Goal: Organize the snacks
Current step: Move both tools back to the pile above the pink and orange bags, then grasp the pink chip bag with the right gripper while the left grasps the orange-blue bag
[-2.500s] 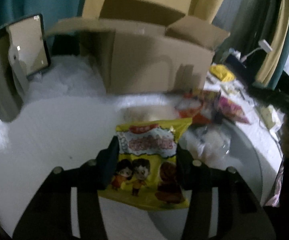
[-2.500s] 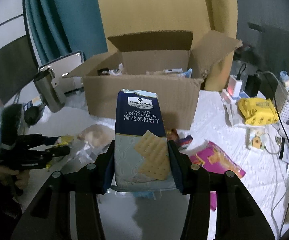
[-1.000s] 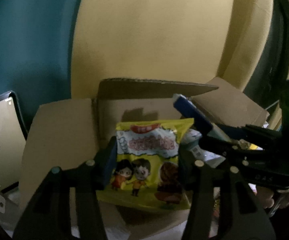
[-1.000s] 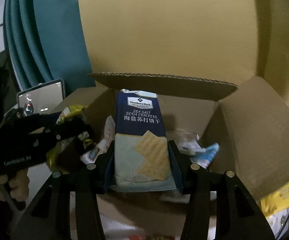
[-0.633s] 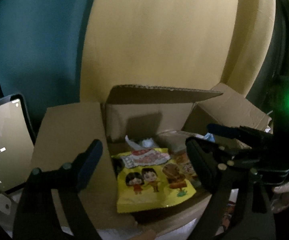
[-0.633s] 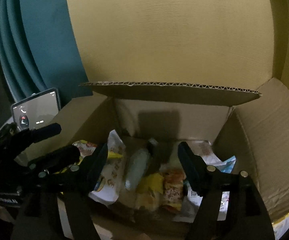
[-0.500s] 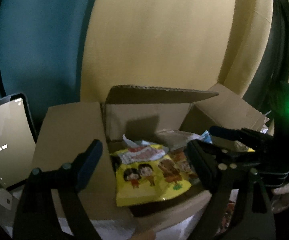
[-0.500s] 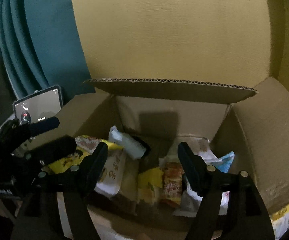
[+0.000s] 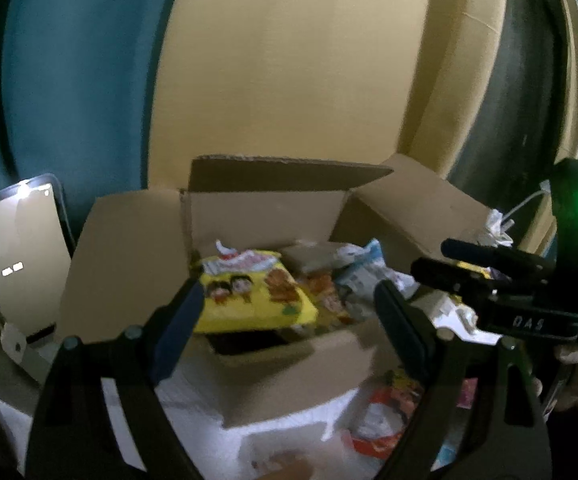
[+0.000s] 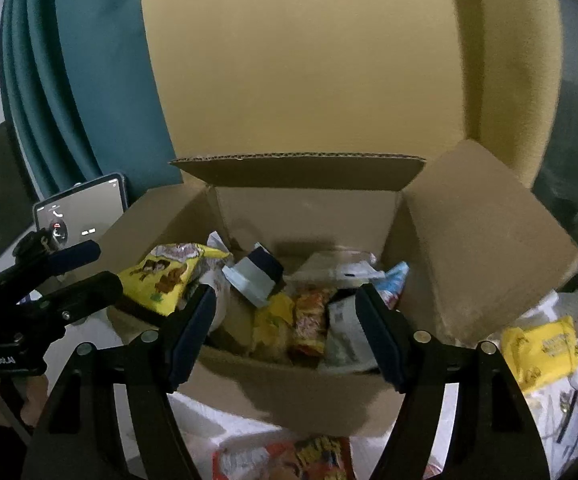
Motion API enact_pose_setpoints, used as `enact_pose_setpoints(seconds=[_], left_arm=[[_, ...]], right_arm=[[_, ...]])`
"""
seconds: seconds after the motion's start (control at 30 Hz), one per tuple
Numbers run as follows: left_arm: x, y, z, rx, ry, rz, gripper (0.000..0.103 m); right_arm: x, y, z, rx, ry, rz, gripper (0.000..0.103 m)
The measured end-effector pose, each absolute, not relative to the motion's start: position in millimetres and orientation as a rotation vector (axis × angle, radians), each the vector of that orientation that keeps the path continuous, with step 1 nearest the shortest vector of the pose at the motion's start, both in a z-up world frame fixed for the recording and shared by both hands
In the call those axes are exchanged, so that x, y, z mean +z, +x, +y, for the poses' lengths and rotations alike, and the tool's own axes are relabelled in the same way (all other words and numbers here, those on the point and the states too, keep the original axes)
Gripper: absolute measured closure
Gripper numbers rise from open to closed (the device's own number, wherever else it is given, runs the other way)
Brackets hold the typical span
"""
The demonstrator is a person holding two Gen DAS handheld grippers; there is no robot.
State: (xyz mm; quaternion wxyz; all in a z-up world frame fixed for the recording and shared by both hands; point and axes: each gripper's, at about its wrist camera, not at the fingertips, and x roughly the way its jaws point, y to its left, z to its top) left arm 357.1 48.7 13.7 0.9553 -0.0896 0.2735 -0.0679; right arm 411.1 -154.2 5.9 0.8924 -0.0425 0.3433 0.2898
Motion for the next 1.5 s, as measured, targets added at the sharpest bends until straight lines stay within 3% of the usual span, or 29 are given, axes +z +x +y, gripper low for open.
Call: enact_pose_setpoints(seconds=[0.53, 0.93, 1.4, 1.5], left_arm=[[-23.1, 332.4, -23.8, -0.255, -0.155, 0.671, 0.015], [-67.5, 341.8, -75.9, -0.32, -0.055, 0.812, 0.015], [-105.4, 371.1, -105.0, -0.414, 0.026, 1.035, 0.015], [-114.9, 377.9, -108.7, -0.404, 0.05, 1.077, 0.013]], right_arm=[[-11.5, 366.9, -240.9, 0.482, -0.055, 0.748, 0.027], [-70.2, 343.4, -310.4, 0.347, 0.017, 0.894, 0.027], [-125.5, 341.6, -333.6, 0.284, 0.203, 1.018, 0.02], [-131.8, 343.2, -335.1, 0.27, 0.216, 1.013, 0.014]])
